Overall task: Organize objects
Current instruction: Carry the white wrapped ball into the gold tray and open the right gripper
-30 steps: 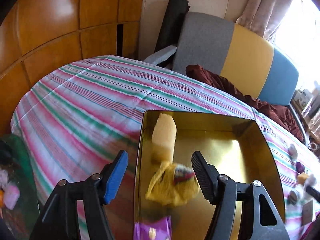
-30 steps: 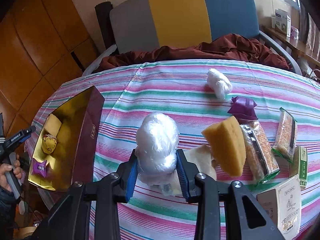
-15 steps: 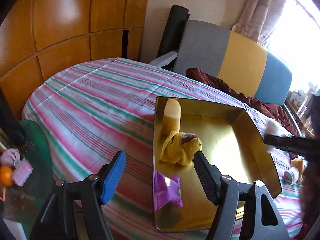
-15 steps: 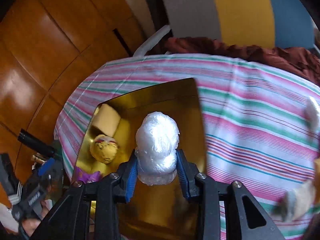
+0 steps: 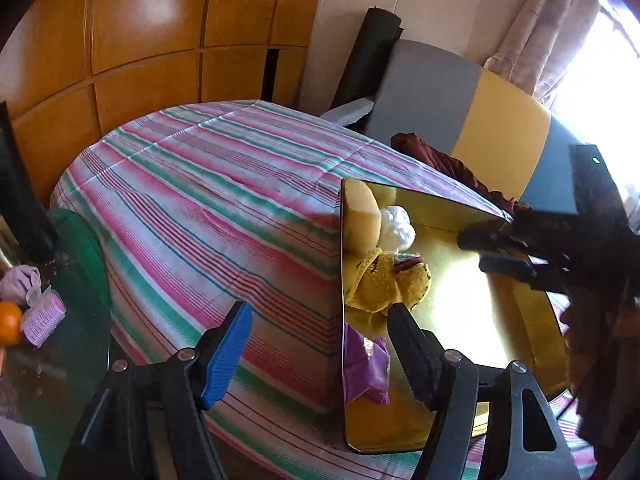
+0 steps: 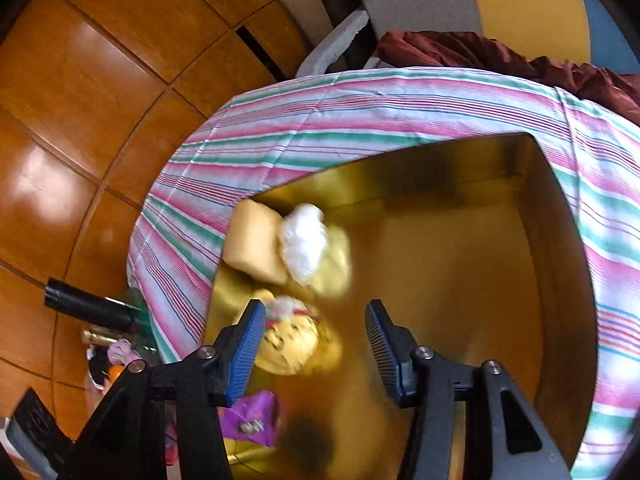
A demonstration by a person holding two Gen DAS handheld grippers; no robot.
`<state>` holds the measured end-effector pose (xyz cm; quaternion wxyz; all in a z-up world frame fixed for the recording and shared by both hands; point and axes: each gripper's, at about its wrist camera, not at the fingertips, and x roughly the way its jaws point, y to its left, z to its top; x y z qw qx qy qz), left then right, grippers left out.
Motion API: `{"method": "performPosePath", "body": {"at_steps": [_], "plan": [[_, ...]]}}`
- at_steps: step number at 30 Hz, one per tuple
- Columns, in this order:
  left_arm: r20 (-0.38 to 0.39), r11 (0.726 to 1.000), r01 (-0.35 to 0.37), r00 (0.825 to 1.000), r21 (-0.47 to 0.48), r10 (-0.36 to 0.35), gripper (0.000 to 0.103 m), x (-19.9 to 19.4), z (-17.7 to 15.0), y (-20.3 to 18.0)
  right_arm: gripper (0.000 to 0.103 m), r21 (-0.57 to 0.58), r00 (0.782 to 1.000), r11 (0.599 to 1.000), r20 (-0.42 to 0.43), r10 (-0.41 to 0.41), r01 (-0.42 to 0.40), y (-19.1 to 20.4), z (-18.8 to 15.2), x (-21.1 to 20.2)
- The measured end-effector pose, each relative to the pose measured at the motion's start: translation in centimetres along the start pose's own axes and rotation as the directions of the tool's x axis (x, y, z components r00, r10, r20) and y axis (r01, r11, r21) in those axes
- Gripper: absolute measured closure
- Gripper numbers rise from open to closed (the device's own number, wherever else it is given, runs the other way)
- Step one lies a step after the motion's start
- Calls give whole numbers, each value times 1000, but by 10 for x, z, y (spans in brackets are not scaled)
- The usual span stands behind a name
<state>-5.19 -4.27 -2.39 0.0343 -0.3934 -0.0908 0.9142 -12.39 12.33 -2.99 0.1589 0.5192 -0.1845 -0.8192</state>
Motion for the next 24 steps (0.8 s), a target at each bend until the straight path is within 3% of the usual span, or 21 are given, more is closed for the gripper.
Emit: {"method": "performPosePath", "body": {"at_steps": [12,24], "plan": [[16,999,9,1000,51,-9,30,-12,-7,-22,50,-63,991,991,72,-117,121,-10,-40,-31],[16,990,8,1000,143,-10,29,-23,-20,-50,50,-126,959,962,180,-219,243,-15,-77,-71]]}}
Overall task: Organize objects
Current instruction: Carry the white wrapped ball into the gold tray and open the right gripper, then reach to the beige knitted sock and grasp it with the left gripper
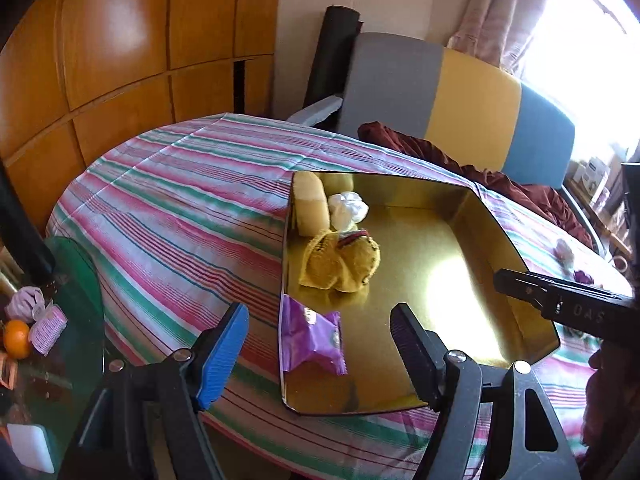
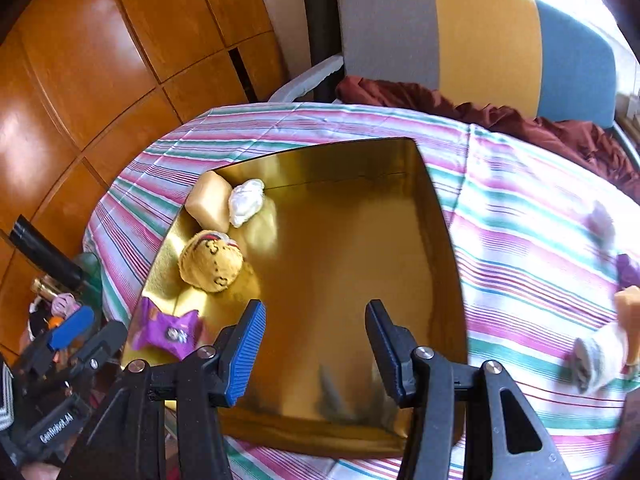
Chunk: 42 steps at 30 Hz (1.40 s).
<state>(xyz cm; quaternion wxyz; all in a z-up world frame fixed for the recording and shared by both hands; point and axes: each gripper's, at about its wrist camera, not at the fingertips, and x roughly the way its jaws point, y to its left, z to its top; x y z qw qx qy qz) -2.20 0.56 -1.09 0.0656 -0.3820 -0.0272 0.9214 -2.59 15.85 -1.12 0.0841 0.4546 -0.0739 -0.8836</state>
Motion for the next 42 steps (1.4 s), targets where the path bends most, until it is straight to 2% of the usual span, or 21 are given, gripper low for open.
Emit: {"method": "performPosePath", "body": {"at_steps": [7,14,17,19,23,26,27,28,29,30,31,33,39,42], "plan": [[0,999,16,1000,45,-16,29,-5,-2,-15,50,-10,997,998,36,-61,62,-27,-18,-28],[-10,993,54,999,103,-53,29,-6,-5,-36,50,95,986,983,54,-160,155,-101,-31,-66],[-10,987,83,997,139,-82,29,-7,-6,-50,50,176,964,955,82,-254,237,-149,-36,-94],[-17,979,107,994,171,-106,29,-7,-5,-62,50,264,943,922,102,-318,283,-186,-39,-116],[-34,957,163,987,238,-160,29,-8,-6,-93,49,463,880,810,122,-460,359,-264,-54,-155],[-46,926,213,977,313,-209,29,-10,-9,-124,45,613,844,705,111,-524,357,-314,-80,-170],[-52,910,232,972,343,-228,29,-11,-11,-137,45,669,846,661,92,-526,339,-329,-90,-172],[-58,897,247,968,366,-243,29,-11,-12,-147,43,729,866,622,82,-493,285,-344,-97,-174],[-70,882,263,964,391,-257,29,-10,-14,-160,43,776,880,594,112,-462,213,-352,-105,-178],[-83,868,279,959,410,-270,29,-9,-16,-172,43,799,883,573,124,-453,182,-358,-109,-179],[-95,852,298,954,430,-286,29,-9,-17,-185,43,808,883,561,116,-455,183,-362,-109,-181],[-115,818,333,941,470,-317,29,-6,-20,-209,42,820,898,554,126,-421,145,-365,-111,-178],[-194,706,417,906,573,-377,24,13,-31,-289,42,812,910,572,146,-388,114,-362,-111,-176],[-225,652,437,895,620,-386,24,25,-37,-326,42,815,916,572,157,-370,91,-364,-112,-174]]}}
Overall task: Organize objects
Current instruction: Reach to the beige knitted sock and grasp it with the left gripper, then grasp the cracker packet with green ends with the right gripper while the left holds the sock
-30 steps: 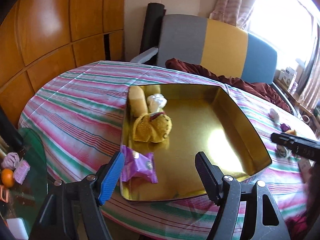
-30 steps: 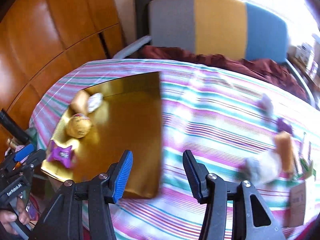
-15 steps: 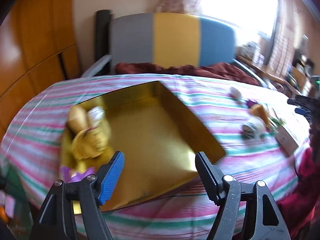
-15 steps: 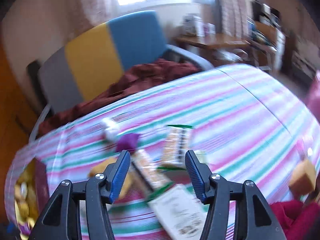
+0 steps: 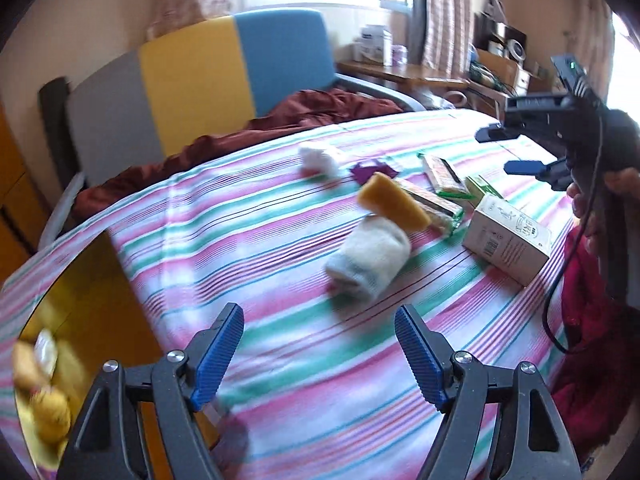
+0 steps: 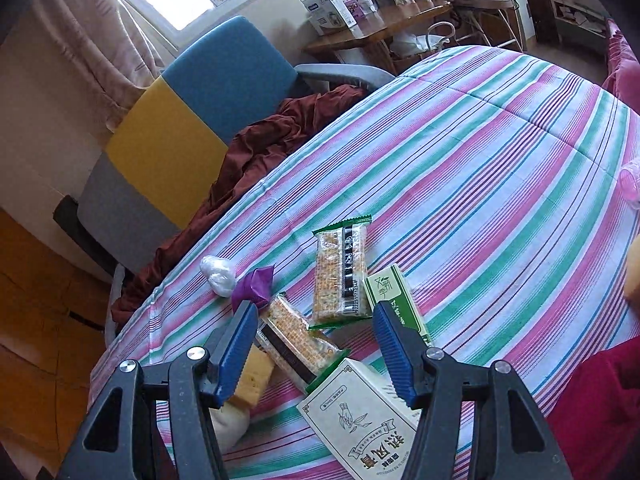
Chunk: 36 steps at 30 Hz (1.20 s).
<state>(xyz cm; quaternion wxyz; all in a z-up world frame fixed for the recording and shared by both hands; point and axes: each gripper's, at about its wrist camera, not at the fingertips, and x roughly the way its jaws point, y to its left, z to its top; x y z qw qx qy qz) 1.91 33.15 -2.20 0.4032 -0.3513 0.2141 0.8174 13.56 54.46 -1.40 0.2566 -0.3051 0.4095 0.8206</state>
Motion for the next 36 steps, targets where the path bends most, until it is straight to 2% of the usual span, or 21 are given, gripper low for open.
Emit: {"method": "performPosePath", "body": {"at_steps": [3,6,12,13,14,15,19,22,26,28,31,36], "plan": [[-7,998,29,1000,50,-29,20,25,16,-15,42,14,1000,1000,-12,19,-19,-4,1,2],[-26,995,28,999,97,-26,19,52,31,-28,42,24,999,999,-18,34,-34,-5,2,3],[-52,991,33,998,126,-27,13,94,51,-37,42,34,998,998,-39,51,-50,-6,3,9],[-64,992,41,997,122,-34,15,101,51,-37,42,36,998,998,-38,51,-50,-7,4,9],[-76,993,55,996,106,-47,33,106,50,-36,42,38,998,998,-38,50,-48,-7,4,9],[-94,992,101,991,70,-94,45,109,46,-33,42,43,998,998,-38,49,-47,-8,4,9],[-49,992,122,991,8,-122,47,90,24,-26,42,70,998,997,-40,46,-43,-14,5,10],[-23,990,134,991,-47,-135,47,65,-4,-20,42,73,998,997,-42,40,-37,-14,6,11],[43,996,92,995,-17,-92,47,41,-38,-27,42,76,998,997,-48,28,-25,-16,6,12],[41,999,53,998,8,-53,47,44,-44,-29,42,83,998,996,-57,19,-14,-18,5,13],[39,996,81,996,-47,-80,48,51,-45,-17,42,85,998,996,-62,-3,8,-19,5,15],[55,997,73,996,-36,-71,48,53,-45,-19,42,77,997,996,-70,-38,43,-19,4,18]]}}
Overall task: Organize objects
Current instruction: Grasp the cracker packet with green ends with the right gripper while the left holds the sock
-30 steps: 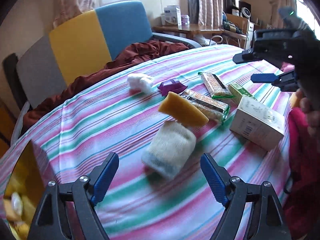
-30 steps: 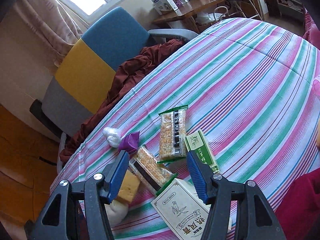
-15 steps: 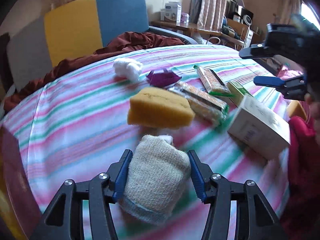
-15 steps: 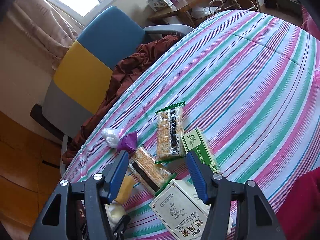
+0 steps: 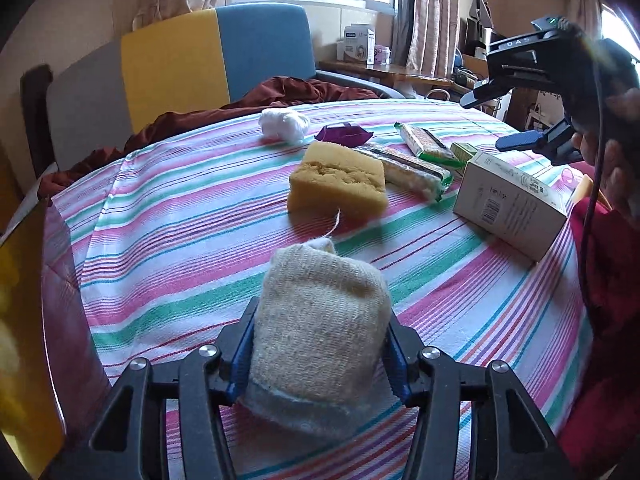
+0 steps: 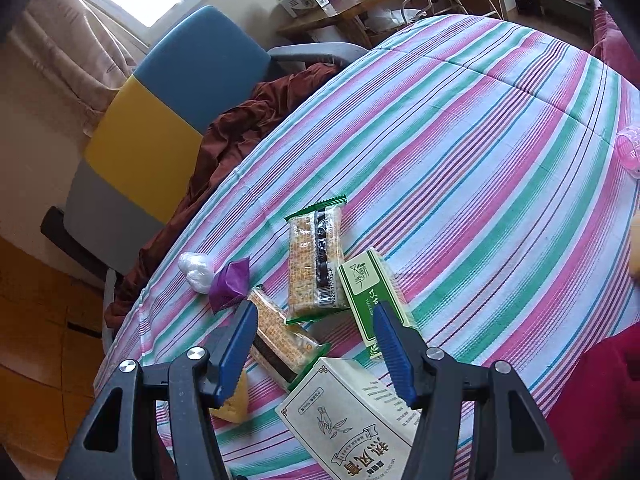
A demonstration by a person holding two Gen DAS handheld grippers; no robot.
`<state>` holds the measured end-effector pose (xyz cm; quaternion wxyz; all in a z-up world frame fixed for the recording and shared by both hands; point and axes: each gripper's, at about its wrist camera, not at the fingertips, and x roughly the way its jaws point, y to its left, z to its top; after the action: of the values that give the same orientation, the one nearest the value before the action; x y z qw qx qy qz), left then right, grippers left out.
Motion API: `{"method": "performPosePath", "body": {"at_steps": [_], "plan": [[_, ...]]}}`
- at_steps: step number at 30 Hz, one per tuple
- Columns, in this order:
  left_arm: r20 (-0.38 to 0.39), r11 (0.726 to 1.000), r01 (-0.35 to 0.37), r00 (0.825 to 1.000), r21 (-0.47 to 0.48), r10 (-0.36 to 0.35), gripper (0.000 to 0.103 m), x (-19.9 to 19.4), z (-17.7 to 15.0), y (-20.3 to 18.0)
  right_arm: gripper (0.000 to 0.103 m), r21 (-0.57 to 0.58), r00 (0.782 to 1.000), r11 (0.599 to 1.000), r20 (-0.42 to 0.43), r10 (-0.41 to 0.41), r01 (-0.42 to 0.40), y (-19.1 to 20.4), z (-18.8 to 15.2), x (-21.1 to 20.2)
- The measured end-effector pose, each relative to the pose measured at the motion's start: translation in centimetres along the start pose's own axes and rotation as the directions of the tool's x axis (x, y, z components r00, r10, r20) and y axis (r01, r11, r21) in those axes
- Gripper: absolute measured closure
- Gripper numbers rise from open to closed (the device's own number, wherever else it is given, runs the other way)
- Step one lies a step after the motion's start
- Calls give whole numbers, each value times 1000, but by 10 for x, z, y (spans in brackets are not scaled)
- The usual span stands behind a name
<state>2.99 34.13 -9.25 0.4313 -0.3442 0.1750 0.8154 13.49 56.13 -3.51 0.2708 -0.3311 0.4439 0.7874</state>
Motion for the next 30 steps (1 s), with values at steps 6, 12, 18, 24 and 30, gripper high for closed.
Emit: {"method": "performPosePath", "body": {"at_steps": [6,12,18,24,30], "plan": [[7,1000,10,1000,-10,-10,48,0,-1,1,42,-83,998,995,-16,-64,62,18,5,7],[12,999,23,1000,-24,-23,48,-1,-2,4,42,-251,978,947,-3,-208,200,55,42,56],[15,999,25,1000,-36,-25,47,0,-2,6,42,-264,956,936,-116,-269,232,41,43,110],[17,999,28,999,-39,-28,47,1,-2,4,54,-418,927,857,-86,-366,300,56,31,123],[17,999,24,1000,-38,-23,47,-1,-3,4,54,-457,919,837,-92,-382,302,58,28,124]]}}
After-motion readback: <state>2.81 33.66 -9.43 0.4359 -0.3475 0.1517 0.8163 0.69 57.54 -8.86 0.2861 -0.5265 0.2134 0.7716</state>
